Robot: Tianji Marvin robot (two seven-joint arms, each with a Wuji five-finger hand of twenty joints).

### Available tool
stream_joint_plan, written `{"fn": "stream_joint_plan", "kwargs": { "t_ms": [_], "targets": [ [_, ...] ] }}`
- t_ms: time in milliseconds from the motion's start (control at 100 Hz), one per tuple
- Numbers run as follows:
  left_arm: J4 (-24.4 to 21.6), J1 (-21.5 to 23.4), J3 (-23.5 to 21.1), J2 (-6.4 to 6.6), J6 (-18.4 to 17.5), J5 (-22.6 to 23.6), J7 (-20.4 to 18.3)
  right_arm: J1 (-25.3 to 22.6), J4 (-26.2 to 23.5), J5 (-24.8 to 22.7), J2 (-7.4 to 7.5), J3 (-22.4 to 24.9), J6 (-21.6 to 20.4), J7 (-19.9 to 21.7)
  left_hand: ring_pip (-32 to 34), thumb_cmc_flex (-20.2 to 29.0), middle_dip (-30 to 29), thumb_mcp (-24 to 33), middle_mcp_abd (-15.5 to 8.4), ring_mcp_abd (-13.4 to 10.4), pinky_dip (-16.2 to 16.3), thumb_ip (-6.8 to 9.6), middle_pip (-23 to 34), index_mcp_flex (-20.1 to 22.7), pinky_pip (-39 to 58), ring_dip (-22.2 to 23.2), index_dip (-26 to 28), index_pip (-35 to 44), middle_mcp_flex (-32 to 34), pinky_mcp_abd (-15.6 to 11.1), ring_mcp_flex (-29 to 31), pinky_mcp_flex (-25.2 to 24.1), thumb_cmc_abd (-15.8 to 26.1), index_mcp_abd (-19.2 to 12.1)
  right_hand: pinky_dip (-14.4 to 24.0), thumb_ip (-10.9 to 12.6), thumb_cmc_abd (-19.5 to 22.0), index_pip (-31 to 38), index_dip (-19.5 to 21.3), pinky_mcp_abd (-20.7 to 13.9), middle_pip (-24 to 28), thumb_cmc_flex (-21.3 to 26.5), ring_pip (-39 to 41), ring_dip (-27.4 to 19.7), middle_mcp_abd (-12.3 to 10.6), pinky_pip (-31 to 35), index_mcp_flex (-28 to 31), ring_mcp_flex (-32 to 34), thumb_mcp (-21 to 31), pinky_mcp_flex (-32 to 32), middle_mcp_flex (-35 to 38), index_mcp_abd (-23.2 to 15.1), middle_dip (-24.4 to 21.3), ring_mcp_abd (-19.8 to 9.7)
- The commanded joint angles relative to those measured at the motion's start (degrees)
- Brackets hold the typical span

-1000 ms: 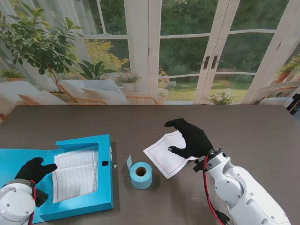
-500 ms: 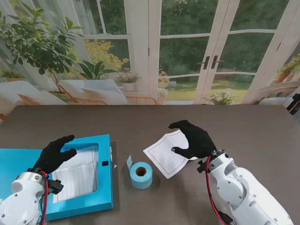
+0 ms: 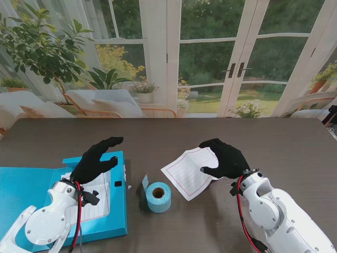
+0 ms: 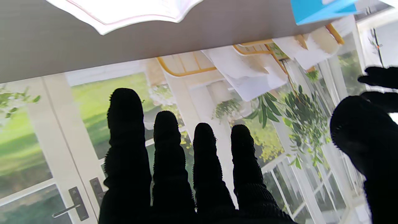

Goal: Peel a label from the label roll, stick it on the side of the file box and file the documents

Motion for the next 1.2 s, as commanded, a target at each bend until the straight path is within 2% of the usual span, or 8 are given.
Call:
{"fn": "stream_joint_plan", "kwargs": {
  "t_ms": [0, 220, 410, 530, 900, 1190],
  "targets": [
    [0.47, -0.67, 0.97, -0.24, -0.29, -0.31, -1.67, -0.55, 1.24, -2.56, 0.72, 0.09, 0.61, 0.97, -0.94, -0.18, -0.88, 0.54, -2.05, -1.62, -0.86, -0.49, -0.53, -0.30, -2.01, -0.68, 0.35, -0.85, 0.21, -2.54, -0.60, -1.31, -0.42, -1.28, -0.35, 0.71, 0.57, -1.25, -0.71, -0.38, -1.45, 0.17, -1.00, -0.51, 0.14, -1.82, -1.84, -2.39, -1.17, -28.33, -2.53, -0.52, -0.15, 0.02],
    [2.30, -2.61, 3.27, 0.01, -1.04, -1.38, -3.01, 1.55, 4.58, -10.18, 2.58, -1.54, 3.05, 2.98, -0.92, -0.13, -1.09, 0.42, -1.61, -1.52, -1.39, -0.49, -0.36, -0.31, -2.20, -0.89, 0.47, -0.94, 0.35, -2.34, -0.57, -1.76, -0.08, -1.01, 0.70, 0.29, -3.48, -2.91, -1.91, -1.94, -1.51, -0.08, -1.80, -0.62, -0.23, -4.17, -6.79, -6.23, -0.35, -30.00, -8.72, -0.89, 0.42, -1.13],
    [2.52, -2.85, 3.74, 0.12, -0.81, -2.17, -3.85, 3.61, 6.87, -13.86, 3.59, -3.82, 5.81, 4.85, -0.87, -0.08, -1.13, 0.39, -1.12, -1.32, -1.66, -0.48, -0.28, -0.23, -2.25, -0.96, 0.54, -0.99, 0.83, -2.32, -0.44, -2.04, 0.09, -0.62, 1.68, -0.63, -9.70, -3.29, -3.18, -3.03, -1.24, 0.72, -1.92, -0.86, 0.14, -5.62, -10.52, -9.53, 3.38, -31.52, -13.11, 0.82, 0.52, -1.45],
    [2.13, -2.56, 3.76, 0.20, -0.55, -2.66, -4.36, 4.78, 8.13, -15.63, 4.02, -5.70, 7.91, 5.62, -0.84, -0.11, -1.14, 0.30, -1.12, -1.28, -1.79, -0.54, -0.34, -0.27, -2.25, -1.00, 0.57, -1.06, 0.93, -2.36, -0.36, -2.14, 0.27, -0.69, 1.96, -1.05, -11.85, -4.00, -4.10, -3.34, -1.24, 0.90, -1.70, -0.92, 0.52, -5.98, -11.26, -10.49, 5.03, -31.96, -14.05, 1.81, 0.38, -1.46],
    [2.38, -2.37, 3.99, 0.09, -1.49, -3.37, -3.99, 9.29, 12.56, -17.35, 4.41, -13.01, 13.13, 4.93, -0.81, -0.15, -1.10, 0.16, -0.70, -0.98, -2.12, -0.65, -0.37, 0.32, -2.22, -1.06, 0.71, -0.96, 1.54, -2.16, -0.14, -2.27, 0.56, -0.32, 2.36, -1.11, -10.41, -6.53, -6.09, -3.80, -2.10, 0.57, -0.57, -0.82, 0.88, -5.38, -11.37, -10.79, 4.76, -32.23, -14.02, 2.80, -0.31, -1.40],
    [2.23, -2.08, 3.74, 0.30, -1.80, -3.82, -4.96, 13.59, 16.05, -16.63, 4.32, -18.80, 17.27, 5.33, -0.81, -0.24, -1.08, 0.00, -0.60, -1.01, -2.31, -0.83, -0.40, 0.52, -2.23, -1.11, 0.78, -0.95, 1.59, -2.17, -0.10, -2.39, 0.96, -0.25, 2.36, -0.71, -9.35, -7.74, -7.08, -3.93, -1.44, 1.36, 0.55, -0.66, 1.09, -4.39, -11.20, -10.23, 4.50, -32.14, -13.91, 3.51, -0.16, -1.16]
  ]
}}
